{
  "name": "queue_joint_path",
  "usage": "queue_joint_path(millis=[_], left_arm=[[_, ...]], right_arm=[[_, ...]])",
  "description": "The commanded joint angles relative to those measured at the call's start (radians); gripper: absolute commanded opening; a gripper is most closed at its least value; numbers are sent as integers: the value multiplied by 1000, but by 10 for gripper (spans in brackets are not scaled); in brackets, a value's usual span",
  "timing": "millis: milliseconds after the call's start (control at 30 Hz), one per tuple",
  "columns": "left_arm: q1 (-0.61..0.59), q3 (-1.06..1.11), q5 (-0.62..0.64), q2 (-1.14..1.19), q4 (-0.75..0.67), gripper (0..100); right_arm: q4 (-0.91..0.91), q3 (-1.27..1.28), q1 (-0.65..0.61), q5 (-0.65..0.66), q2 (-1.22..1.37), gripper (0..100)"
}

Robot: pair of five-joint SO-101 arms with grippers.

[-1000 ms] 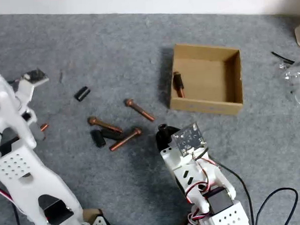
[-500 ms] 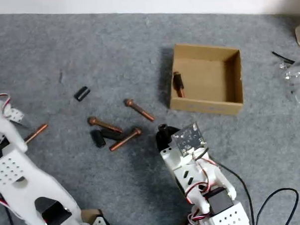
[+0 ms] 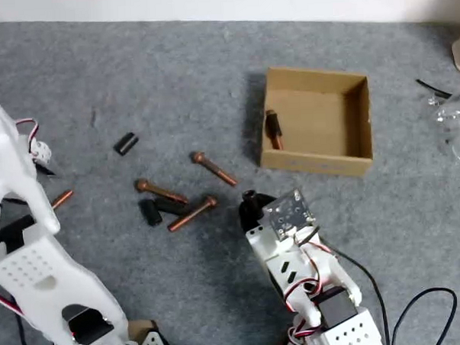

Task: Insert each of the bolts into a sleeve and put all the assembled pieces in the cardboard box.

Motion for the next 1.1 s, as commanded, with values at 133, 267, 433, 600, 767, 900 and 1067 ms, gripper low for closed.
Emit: queue_joint_path(millis=[133, 267, 433, 600, 767, 900, 1067], left_arm=[[16, 133, 209, -71, 9, 214], [-8, 220, 264, -71, -28, 214], [-50, 302, 293, -71, -146, 214], [-110, 371, 327, -71, -348, 214], [-116, 455, 327, -71, -491, 213], [-116, 532, 350, -71, -608, 211], [-108, 556, 350, -85, -649, 212]], right_arm=[[-35, 81, 15, 28, -18, 4], [-35, 81, 15, 28, -18, 4], [-35, 81, 15, 29, -18, 4], [-35, 81, 15, 29, -18, 4], [-35, 81, 15, 29, -18, 4], [-35, 81, 15, 29, -18, 4], [-35, 81, 13, 29, -18, 4]])
